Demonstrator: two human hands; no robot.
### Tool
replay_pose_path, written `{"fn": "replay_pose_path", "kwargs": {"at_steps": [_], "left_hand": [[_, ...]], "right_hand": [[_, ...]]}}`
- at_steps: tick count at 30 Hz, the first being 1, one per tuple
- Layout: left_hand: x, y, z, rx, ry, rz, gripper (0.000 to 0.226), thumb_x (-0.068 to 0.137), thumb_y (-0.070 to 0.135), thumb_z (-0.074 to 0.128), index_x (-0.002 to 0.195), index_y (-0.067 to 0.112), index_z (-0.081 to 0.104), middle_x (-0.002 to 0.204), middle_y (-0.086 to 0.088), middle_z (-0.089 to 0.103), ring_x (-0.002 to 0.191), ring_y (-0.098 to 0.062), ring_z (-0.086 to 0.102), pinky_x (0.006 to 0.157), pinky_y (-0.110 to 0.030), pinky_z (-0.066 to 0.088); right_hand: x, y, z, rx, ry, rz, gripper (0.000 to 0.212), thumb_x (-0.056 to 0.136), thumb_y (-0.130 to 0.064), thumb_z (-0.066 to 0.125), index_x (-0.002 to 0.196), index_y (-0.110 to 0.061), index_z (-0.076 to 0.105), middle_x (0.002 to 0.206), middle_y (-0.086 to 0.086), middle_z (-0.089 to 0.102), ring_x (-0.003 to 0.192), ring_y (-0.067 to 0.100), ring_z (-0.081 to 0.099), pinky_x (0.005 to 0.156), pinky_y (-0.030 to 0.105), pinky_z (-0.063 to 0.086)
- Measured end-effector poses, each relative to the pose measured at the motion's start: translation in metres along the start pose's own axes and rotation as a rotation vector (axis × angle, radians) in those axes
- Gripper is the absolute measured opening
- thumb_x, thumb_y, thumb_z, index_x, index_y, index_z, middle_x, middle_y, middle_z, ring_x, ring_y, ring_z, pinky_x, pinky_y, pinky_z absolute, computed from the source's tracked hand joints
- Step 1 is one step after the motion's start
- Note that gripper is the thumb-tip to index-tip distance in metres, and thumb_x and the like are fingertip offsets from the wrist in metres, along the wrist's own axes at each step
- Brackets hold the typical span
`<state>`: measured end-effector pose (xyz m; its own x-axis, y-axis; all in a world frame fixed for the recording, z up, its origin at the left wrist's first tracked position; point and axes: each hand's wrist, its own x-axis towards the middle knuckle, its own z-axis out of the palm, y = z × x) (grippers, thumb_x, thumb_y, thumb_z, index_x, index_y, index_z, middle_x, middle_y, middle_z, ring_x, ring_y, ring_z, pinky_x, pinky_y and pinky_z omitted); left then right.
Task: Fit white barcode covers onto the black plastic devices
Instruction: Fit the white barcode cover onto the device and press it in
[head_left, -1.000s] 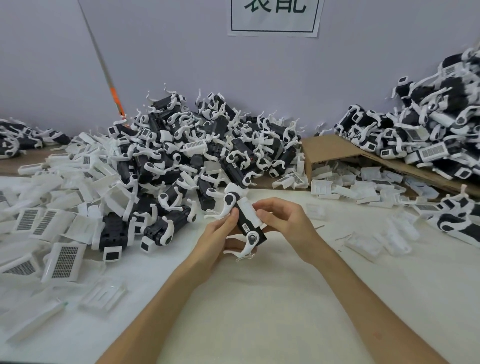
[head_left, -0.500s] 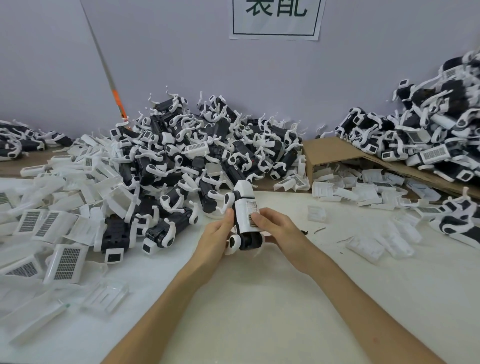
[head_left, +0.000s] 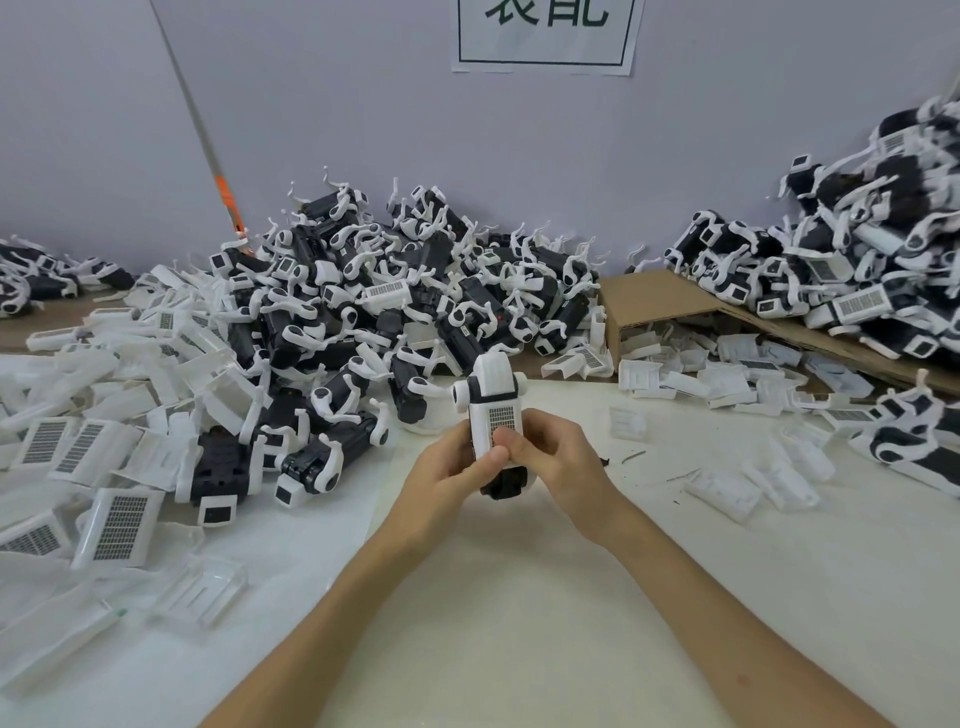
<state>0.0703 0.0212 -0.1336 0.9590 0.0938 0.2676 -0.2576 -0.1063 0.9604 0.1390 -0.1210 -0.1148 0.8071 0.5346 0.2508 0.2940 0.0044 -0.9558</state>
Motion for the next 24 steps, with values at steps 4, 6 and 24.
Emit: {"fn": "replay_pose_path", "kwargs": {"at_steps": [4,6,24], "left_hand": [[-0.002,0.000,0.000,0.025,0.024,0.025,0.030,0.094,0.035,0.057,0.120,0.019,0.064,0.108,-0.008,0.072,0.092,-0.017,0.068,0.077,-0.028,0.054],[-0.004,-0.002,0.002,0.126,0.075,0.013,0.034,0.093,0.042,0.056,0.120,0.023,0.063,0.107,0.000,0.074,0.095,-0.018,0.069,0.082,-0.034,0.055],[-0.002,-0.002,0.006,0.578,0.329,0.093,0.022,0.087,0.052,0.053,0.100,0.035,0.056,0.072,0.008,0.069,0.071,-0.009,0.067,0.083,-0.049,0.053]], "right_hand": [[0.002,0.002,0.000,-0.033,0.003,-0.021,0.024,0.091,-0.035,0.066,0.093,-0.012,0.073,0.088,0.012,0.073,0.085,0.034,0.065,0.078,0.044,0.052],[0.003,0.005,-0.001,-0.034,-0.021,0.007,0.014,0.097,-0.026,0.064,0.097,-0.016,0.074,0.092,0.005,0.076,0.089,0.026,0.069,0.081,0.033,0.054],[0.009,0.011,-0.010,-0.104,-0.013,-0.046,0.055,0.091,-0.020,0.072,0.139,-0.031,0.050,0.119,-0.009,0.063,0.082,0.015,0.068,0.080,0.033,0.057]]}}
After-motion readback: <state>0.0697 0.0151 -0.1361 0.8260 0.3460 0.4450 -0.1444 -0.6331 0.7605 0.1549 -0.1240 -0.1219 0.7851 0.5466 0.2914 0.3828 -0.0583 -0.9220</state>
